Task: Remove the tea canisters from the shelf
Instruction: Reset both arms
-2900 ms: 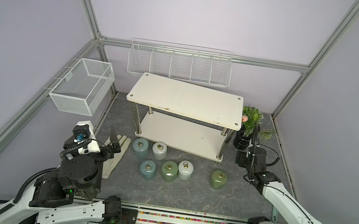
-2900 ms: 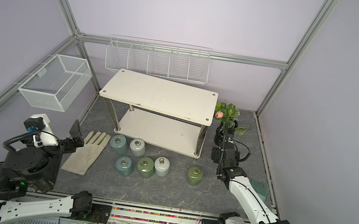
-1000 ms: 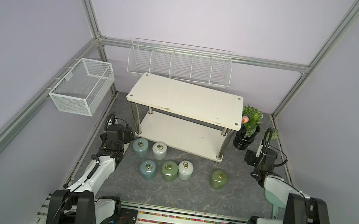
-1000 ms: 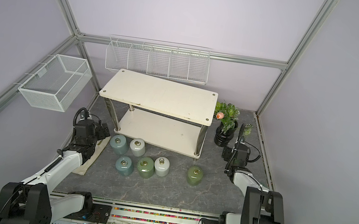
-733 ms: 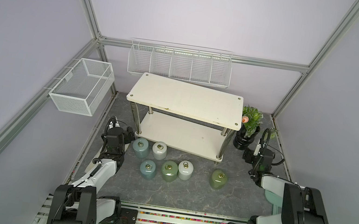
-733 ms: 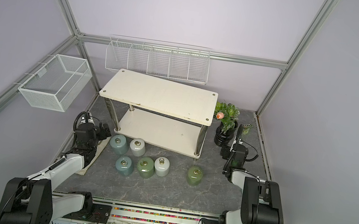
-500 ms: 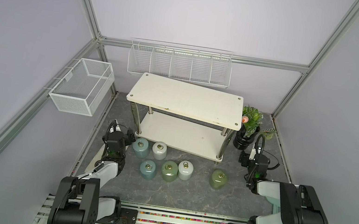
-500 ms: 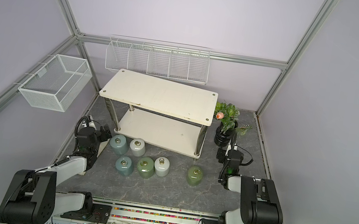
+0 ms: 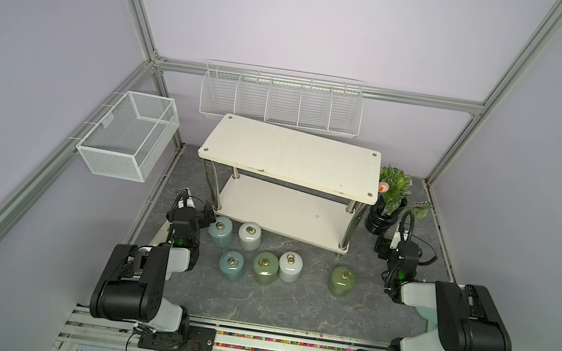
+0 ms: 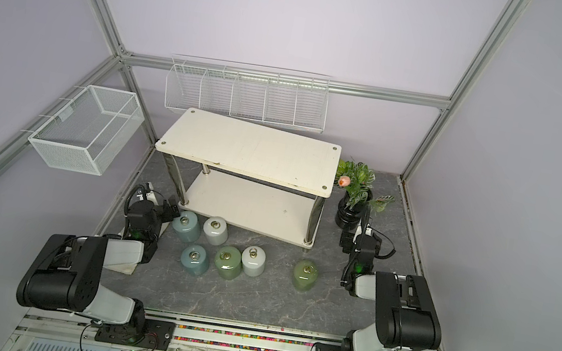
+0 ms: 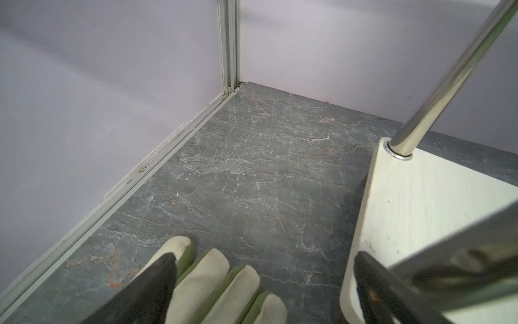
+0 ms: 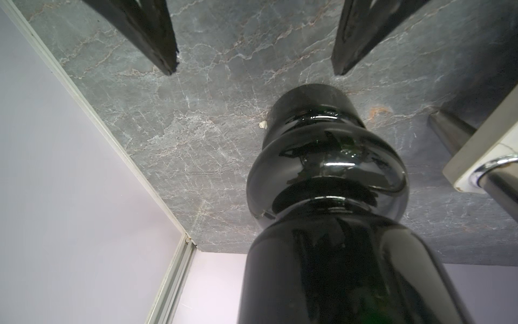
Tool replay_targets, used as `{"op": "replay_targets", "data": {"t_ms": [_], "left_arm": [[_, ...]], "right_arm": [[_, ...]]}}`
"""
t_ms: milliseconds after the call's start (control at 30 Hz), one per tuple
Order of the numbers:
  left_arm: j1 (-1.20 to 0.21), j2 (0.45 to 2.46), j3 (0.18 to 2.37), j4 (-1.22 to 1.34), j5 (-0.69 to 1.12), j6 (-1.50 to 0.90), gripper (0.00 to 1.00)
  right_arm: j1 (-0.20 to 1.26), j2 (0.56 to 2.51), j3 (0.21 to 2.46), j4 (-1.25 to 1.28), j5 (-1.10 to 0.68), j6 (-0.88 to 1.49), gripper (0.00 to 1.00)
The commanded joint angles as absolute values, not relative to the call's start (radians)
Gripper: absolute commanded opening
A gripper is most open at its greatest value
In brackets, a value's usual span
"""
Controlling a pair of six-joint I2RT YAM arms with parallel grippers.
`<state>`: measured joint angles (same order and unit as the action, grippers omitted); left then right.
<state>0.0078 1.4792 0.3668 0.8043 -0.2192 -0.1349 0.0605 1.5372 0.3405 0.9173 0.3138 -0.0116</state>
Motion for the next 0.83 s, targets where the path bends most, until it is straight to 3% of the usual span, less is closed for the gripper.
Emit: {"op": "replay_targets", "data": {"t_ms": [0,500,800], "left_arm": [[-0.003,1.494,0.384,0.821,-0.208,-0.096,1.00],[-0.017,1.484,0.336,0.900,-0.272,-0.103,1.00],[-0.041,1.500,0.405,0.795,-0.307,-0.089,1.00]], "right_arm": [[0.055,1.535,0.345,0.943,0.316,-0.014,0.89],[0.056,1.535,0.345,0.943,0.315,-0.014,0.89],[0.055,1.535,0.349,0.938,0.312,-0.014,0.89]]}}
